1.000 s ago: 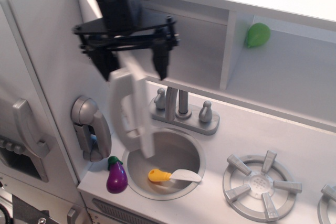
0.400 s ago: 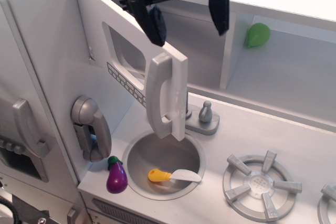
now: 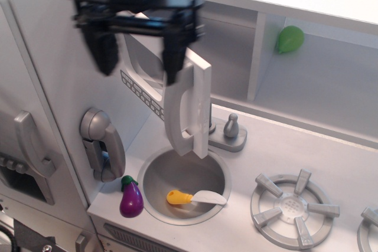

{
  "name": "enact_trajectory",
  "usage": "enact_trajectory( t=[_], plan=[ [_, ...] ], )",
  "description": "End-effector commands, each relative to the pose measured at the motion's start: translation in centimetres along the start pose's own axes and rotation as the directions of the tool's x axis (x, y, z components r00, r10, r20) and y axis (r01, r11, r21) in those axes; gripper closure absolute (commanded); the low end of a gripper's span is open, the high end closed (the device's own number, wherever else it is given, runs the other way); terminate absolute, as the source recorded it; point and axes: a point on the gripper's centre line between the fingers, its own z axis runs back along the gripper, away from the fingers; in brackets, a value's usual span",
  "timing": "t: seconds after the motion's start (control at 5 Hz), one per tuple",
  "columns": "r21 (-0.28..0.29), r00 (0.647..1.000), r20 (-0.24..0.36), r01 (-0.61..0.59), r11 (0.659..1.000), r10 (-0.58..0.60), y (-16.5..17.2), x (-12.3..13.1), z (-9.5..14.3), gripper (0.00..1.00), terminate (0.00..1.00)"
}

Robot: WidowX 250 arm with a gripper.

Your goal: Close microwave

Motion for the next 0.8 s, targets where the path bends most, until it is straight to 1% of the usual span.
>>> enact_trajectory(
  t=[0.0,0.2,0.4,0.6],
  plan=[
    [0.024,1.0,0.008,0.013,1.0,-0.013,4.5,2.5,-1.5,0.0,0.0],
    [0.032,1.0,0.018,-0.021,0.999,0.02,3.9,3.9,-2.2,0.0,0.0],
    [0.013,0.998,0.064,0.019,1.0,-0.02,1.9,5.3,-3.3,0.0,0.0],
    [-0.012,0.993,0.119,0.014,1.0,-0.012,0.3,6.7,-3.8,0.0,0.0]
  ],
)
